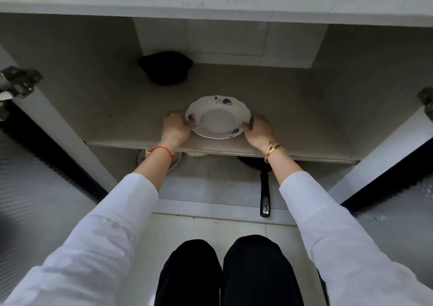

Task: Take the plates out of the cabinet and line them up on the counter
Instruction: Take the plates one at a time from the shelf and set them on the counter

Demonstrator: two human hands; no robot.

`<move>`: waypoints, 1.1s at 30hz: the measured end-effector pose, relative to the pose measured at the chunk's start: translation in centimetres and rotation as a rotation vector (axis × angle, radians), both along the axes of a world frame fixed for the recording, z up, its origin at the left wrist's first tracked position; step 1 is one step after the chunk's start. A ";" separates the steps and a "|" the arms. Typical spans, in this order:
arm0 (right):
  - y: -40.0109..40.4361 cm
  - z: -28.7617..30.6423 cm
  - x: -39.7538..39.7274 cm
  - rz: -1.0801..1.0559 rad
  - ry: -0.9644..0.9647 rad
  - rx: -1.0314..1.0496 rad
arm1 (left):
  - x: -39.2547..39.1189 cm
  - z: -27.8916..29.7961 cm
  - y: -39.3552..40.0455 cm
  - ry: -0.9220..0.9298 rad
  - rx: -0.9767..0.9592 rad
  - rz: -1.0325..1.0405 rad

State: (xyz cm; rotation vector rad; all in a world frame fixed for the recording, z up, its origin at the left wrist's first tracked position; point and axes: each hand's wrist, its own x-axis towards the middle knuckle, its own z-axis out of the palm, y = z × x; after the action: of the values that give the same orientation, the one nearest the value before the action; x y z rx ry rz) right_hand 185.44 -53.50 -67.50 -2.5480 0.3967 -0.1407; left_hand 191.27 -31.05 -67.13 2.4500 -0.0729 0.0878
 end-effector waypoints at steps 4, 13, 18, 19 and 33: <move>-0.1 -0.4 0.5 0.026 0.020 0.099 | 0.3 -0.5 0.2 0.053 0.001 -0.024; 0.0 -0.4 -1.4 0.066 -0.056 0.225 | -0.8 -0.7 0.6 0.115 -0.182 -0.004; 0.7 -0.6 -5.1 0.077 -0.186 0.212 | -4.3 -0.9 1.4 0.065 -0.302 0.014; 0.9 -0.6 -5.8 0.075 -0.214 0.214 | -5.2 -0.9 1.6 0.047 -0.331 0.020; 3.3 -2.3 -15.6 0.122 -0.262 0.302 | -16.8 -1.3 4.8 -0.064 -0.401 0.081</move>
State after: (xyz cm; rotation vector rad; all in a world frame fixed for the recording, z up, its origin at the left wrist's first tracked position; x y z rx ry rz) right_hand 169.87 -50.23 -69.77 -2.2121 0.1467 -0.3374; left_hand 174.48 -26.26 -68.44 2.0488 0.0150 0.1970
